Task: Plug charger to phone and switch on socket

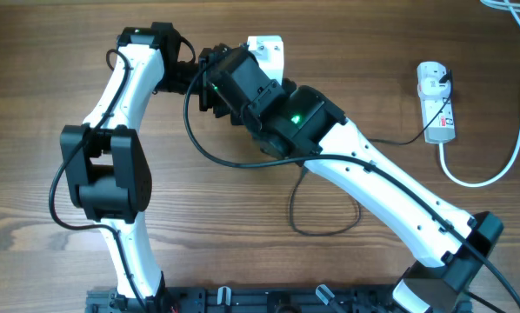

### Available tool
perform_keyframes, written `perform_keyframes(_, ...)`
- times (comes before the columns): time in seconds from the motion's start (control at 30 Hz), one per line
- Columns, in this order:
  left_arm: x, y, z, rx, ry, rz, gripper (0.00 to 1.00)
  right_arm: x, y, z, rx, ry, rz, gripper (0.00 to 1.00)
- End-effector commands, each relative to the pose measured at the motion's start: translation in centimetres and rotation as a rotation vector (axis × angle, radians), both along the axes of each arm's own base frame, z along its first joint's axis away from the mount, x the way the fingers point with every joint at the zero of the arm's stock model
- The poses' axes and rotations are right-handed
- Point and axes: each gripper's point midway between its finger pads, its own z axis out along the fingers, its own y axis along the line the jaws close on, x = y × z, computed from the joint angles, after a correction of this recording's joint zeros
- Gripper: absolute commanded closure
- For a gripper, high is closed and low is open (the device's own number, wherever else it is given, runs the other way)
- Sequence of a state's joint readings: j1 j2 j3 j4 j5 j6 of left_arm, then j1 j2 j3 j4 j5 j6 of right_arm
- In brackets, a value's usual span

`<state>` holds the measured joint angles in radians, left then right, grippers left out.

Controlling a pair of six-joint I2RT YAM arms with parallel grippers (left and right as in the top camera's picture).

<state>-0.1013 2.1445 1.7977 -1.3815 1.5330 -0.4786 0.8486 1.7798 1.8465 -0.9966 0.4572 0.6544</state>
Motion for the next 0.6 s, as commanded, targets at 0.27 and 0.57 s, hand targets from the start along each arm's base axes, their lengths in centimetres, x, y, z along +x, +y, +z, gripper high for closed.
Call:
perform_keyframes(0.27,0.1,0.2,1.9,-0.04,-0.083,0.008,0.0,1.4,-1.9,1.1,0.502,-0.057,-0.642,0.96)
perform_keyframes(0.57,0.0,0.2,1.8,-0.03,-0.078,0.007,0.16,0.8,-1.2,0.8,0.851,0.039,-0.933,0.96)
